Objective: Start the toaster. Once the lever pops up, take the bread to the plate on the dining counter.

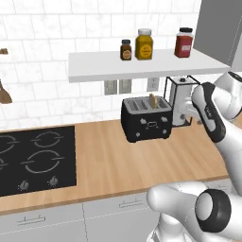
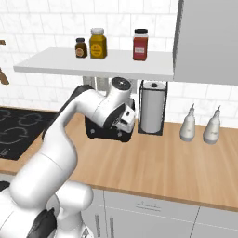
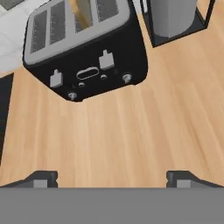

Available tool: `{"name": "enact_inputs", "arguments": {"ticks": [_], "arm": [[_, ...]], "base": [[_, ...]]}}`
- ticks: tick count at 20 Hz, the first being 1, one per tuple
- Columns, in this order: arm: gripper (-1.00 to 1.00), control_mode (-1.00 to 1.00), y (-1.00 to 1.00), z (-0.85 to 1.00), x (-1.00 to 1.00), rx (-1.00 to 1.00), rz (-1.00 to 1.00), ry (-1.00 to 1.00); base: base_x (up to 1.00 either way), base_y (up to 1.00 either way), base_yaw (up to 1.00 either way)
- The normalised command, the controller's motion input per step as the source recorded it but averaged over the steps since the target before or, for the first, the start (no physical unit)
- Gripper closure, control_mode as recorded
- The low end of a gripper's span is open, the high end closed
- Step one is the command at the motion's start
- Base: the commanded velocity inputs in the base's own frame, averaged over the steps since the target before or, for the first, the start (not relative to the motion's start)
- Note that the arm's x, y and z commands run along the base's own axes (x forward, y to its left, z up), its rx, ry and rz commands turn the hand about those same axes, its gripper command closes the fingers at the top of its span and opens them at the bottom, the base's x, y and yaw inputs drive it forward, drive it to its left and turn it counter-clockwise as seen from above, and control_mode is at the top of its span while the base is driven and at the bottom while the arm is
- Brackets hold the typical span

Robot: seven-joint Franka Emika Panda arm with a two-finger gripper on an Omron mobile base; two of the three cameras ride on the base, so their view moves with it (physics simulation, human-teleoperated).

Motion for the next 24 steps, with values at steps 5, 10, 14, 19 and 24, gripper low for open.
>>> {"name": "enact_inputs", "arguments": {"ticks": [5,10,14,19,24], "arm": [[-1.00,-1.00,0.00,-0.40,0.23,0.19,-0.10,-0.04],[-1.00,-1.00,0.00,-0.24,0.20,0.05,-0.04,-0.02],[-1.00,-1.00,0.00,-0.12,0.32,0.00,-0.01,0.00],[-1.00,-1.00,0.00,-0.10,0.35,0.00,-0.02,0.00],[-1.00,-1.00,0.00,-0.12,0.28,0.00,0.00,0.00]], "base": [[0.00,0.00,0.00],[0.00,0.00,0.00],[0.00,0.00,0.00],[0.00,0.00,0.00],[0.00,0.00,0.00]]}}
